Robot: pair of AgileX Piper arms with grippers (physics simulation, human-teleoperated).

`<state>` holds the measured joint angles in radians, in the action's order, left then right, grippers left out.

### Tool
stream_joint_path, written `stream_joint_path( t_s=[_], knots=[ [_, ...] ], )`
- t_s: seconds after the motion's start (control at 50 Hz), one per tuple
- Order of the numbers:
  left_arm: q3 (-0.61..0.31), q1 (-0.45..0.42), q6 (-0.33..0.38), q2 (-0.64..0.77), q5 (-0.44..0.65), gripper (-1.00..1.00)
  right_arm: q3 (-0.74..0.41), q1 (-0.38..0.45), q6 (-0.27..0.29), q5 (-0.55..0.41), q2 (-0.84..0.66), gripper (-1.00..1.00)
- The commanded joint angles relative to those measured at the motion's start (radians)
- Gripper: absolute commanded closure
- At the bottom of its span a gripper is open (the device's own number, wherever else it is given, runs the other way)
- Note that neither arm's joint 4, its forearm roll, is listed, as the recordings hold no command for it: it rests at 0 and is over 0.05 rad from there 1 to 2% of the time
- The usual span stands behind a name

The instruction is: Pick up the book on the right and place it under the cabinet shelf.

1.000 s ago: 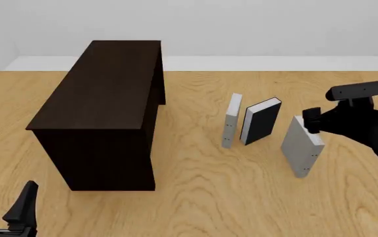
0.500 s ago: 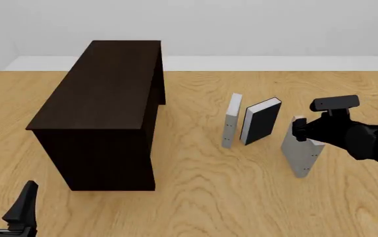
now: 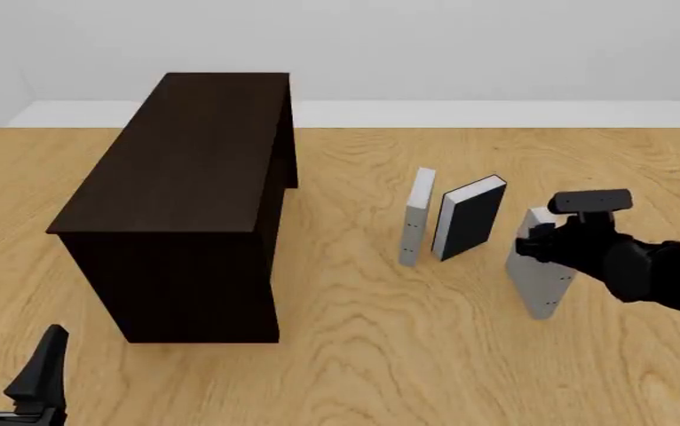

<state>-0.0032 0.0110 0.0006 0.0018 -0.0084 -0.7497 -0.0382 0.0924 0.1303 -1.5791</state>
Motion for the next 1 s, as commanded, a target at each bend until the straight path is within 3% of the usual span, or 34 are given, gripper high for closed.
stream_joint_path(
  t_s=[0.02, 0.36, 0.62, 0.84, 0.88, 1.0],
  knots=[
    [0.000, 0.000, 0.000, 0.000, -0.001, -1.00, 0.048, 0.013, -0.035, 0.032, -0.082, 1.00],
    [0.000, 0.000, 0.000, 0.000, 0.002, -1.00, 0.053, 0.010, -0.035, -0.068, 0.091, 1.00],
    [0.000, 0.000, 0.000, 0.002, 0.007, -1.00, 0.058, 0.023, -0.046, -0.203, 0.348, 1.00],
    [0.001, 0.001, -0.001, 0.004, 0.009, -1.00, 0.072, 0.078, -0.106, -0.308, 0.578, 1.00],
    [0.001, 0.001, -0.001, 0.004, 0.009, -1.00, 0.078, 0.110, -0.149, -0.334, 0.636, 1.00],
    [0.001, 0.001, -0.001, 0.003, 0.008, -1.00, 0.080, 0.144, -0.208, -0.370, 0.739, 1.00]
  ],
)
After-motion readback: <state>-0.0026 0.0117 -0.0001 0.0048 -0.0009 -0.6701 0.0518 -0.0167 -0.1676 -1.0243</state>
